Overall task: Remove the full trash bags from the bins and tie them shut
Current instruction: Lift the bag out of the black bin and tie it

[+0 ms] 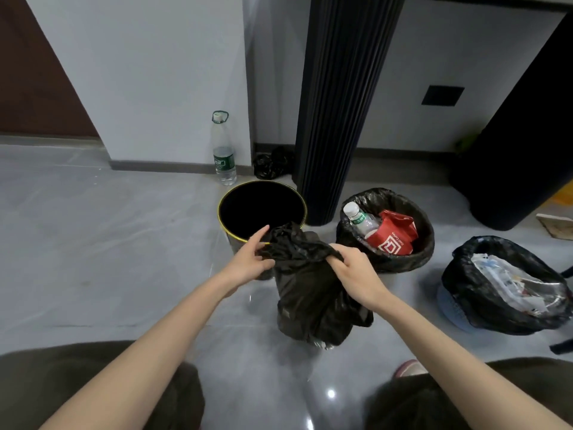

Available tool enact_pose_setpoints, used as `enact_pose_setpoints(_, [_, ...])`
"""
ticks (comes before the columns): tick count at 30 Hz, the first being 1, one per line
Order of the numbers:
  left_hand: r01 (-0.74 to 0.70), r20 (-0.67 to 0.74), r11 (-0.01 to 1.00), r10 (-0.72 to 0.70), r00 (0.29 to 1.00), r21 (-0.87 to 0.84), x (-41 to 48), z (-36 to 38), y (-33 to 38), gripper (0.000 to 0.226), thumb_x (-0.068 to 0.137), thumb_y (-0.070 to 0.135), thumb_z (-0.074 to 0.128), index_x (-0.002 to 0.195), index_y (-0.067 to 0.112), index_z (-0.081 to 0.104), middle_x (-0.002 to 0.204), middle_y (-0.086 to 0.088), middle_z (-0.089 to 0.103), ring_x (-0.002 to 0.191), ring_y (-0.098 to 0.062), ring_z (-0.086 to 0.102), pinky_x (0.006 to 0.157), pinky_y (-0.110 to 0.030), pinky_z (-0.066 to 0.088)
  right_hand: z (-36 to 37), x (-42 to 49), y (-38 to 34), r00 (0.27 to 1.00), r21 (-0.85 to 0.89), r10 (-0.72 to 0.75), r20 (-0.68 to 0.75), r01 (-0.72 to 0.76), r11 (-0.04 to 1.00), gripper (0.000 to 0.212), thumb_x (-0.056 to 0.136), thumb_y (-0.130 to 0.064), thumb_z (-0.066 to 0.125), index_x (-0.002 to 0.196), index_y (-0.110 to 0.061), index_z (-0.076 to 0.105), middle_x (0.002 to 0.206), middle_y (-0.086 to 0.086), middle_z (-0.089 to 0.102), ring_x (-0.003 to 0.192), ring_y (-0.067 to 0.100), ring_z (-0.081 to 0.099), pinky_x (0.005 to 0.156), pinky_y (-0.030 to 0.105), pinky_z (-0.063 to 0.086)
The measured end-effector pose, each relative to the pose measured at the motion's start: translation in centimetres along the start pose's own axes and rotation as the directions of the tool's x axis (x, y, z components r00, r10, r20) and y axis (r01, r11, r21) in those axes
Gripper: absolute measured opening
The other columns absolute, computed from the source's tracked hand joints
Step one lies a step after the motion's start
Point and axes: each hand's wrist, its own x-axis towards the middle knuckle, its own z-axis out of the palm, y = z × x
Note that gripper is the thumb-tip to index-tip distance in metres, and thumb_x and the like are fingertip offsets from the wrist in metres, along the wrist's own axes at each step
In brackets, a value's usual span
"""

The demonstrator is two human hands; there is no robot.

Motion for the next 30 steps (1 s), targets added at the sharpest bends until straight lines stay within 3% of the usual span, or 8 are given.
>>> enact_pose_setpoints(4, [-0.215, 0.129, 0.901, 0.179, 0.975, 0.378, -3.4, -0.6, 0.7, 0.09, 0.082, 0.001, 0.066, 0.15, 0.026, 0.014, 0.145, 0.0, 0.031, 0.137, -0.02, 0.032, 0.106, -0.023, 0.031, 1.3, -1.7, -0.2, 0.987, 0.039, -0.055, 0.151, 0.049, 0.998, 0.019, 0.096, -0.015, 0.049, 0.095, -0.017, 0.068, 0.094, 0.0, 0.072, 0.095, 0.017, 0.066, 0.085, 0.038, 0.05])
enact_pose_setpoints(7, [-0.136, 0.114, 0.747, 0.081, 0.99, 0.651, -5.6, -1.4, -0.8, 0.09, 0.081, 0.019, 0.071, 0.148, 0.037, 0.014, 0.151, -0.011, 0.023, 0.139, -0.028, 0.026, 0.113, -0.035, 0.027, 2.5, -2.9, -0.1, 0.973, 0.045, -0.083, 0.216, 0.075, 0.996, 0.021, 0.096, -0.011, 0.05, 0.104, -0.014, 0.069, 0.102, -0.005, 0.071, 0.099, 0.01, 0.064, 0.089, 0.031, 0.049])
enact_pose_setpoints(10, [-0.041, 0.106, 0.545, -0.089, 0.99, 0.838, -7.6, -1.2, -2.3, 0.07, 0.083, 0.032, 0.066, 0.143, 0.037, 0.029, 0.153, -0.01, 0.022, 0.14, -0.033, 0.022, 0.111, -0.046, 0.03, 3.7, -4.2, 0.3, 0.957, 0.044, -0.071, 0.282, 0.061, 0.997, 0.022, 0.096, -0.01, 0.051, 0.109, -0.008, 0.069, 0.106, -0.003, 0.07, 0.1, 0.01, 0.062, 0.09, 0.027, 0.046])
enact_pose_setpoints(13, [-0.021, 0.06, 0.366, -0.097, 0.993, 0.931, -8.7, -0.4, -3.5, 0.034, 0.091, 0.034, 0.054, 0.122, 0.021, 0.054, 0.134, -0.006, 0.049, 0.122, -0.029, 0.045, 0.096, -0.042, 0.044, 4.9, -5.0, 1.6, 0.95, 0.005, -0.045, 0.308, 0.046, 0.999, 0.02, 0.096, -0.013, 0.052, 0.104, -0.008, 0.069, 0.103, 0.002, 0.071, 0.098, 0.016, 0.064, 0.09, 0.035, 0.048])
enact_pose_setpoints(18, [0.054, -0.065, 0.571, 0.0, 0.998, 0.819, -8.9, -0.5, -3.3, 0.007, 0.091, 0.015, 0.043, 0.088, 0.02, 0.047, 0.091, -0.007, 0.062, 0.087, -0.028, 0.058, 0.067, -0.033, 0.042, 5.8, -6.0, 3.1, 0.953, -0.025, 0.02, 0.302, -0.013, 1.0, 0.019, 0.095, -0.019, 0.054, 0.099, -0.009, 0.07, 0.1, 0.005, 0.073, 0.098, 0.022, 0.066, 0.087, 0.042, 0.05])
enact_pose_setpoints(24, [-0.08, -0.029, 0.476, 0.218, 0.976, 0.876, -9.9, -0.9, -0.9, 0.007, 0.096, 0.022, 0.043, 0.093, 0.017, 0.046, 0.075, 0.002, 0.052, 0.07, -0.021, 0.05, 0.056, -0.031, 0.034, 5.1, -5.8, 3.6, 0.962, -0.007, 0.036, 0.271, -0.035, 0.999, 0.023, 0.089, -0.023, 0.063, 0.11, -0.013, 0.066, 0.107, -0.001, 0.07, 0.101, 0.017, 0.063, 0.089, 0.035, 0.048])
enact_pose_setpoints(27, [-0.106, 0.013, 0.729, 0.132, 0.991, 0.676, -9.5, -0.7, -0.1, 0.015, 0.096, 0.024, 0.049, 0.094, 0.01, 0.053, 0.077, -0.01, 0.065, 0.066, -0.022, 0.06, 0.059, -0.033, 0.048, 5.6, -6.1, 3.7, 0.951, 0.031, 0.022, 0.308, -0.033, 0.999, 0.054, 0.077, -0.032, 0.075, 0.126, -0.024, 0.054, 0.118, -0.009, 0.065, 0.11, 0.009, 0.06, 0.096, 0.03, 0.047])
enact_pose_setpoints(30, [-0.082, 0.097, 0.916, 0.048, 0.994, 0.392, -9.0, 0.7, 0.7, 0.014, 0.094, 0.02, 0.053, 0.09, 0.007, 0.054, 0.076, -0.013, 0.065, 0.065, -0.017, 0.058, 0.054, -0.015, 0.047, 6.5, -6.0, 3.5, 0.951, 0.097, 0.014, 0.308, -0.046, 0.994, 0.059, 0.069, -0.037, 0.08, 0.122, -0.026, 0.054, 0.113, -0.011, 0.067, 0.107, 0.006, 0.061, 0.094, 0.026, 0.048])
